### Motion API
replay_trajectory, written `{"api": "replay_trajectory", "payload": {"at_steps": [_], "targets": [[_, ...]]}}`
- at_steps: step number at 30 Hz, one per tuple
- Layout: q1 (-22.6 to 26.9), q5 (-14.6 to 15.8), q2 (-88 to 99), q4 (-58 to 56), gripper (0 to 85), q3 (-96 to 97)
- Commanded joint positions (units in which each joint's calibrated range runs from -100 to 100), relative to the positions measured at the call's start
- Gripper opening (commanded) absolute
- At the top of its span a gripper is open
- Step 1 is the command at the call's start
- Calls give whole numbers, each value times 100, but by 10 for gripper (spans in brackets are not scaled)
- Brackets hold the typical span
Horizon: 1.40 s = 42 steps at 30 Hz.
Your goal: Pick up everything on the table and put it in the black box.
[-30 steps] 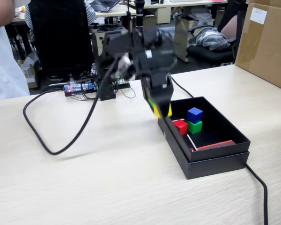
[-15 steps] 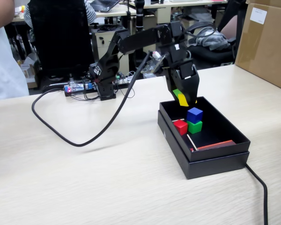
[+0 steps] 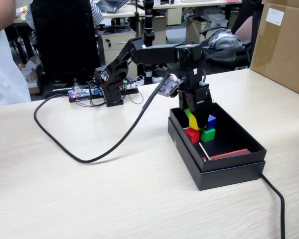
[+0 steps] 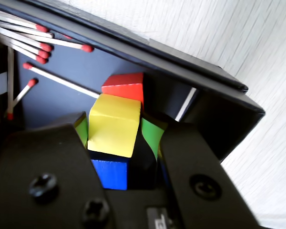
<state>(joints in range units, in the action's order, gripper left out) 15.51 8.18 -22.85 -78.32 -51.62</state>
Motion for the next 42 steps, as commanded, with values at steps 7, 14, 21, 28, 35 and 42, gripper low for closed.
{"api": "replay_trajectory", "payload": {"at_steps": [7,14,21,28,35,42], "targets": [[5,93,1109,-224,460,257],[-474,-88,5595,-112,477,1481],[-1065,-410,9049,2195,487,6187],[-1055,-322,10518,3854,477,8589],[-1201,-322,11550,5098,479,10647],[-1382,-425,12136,6255,479,12134]]}}
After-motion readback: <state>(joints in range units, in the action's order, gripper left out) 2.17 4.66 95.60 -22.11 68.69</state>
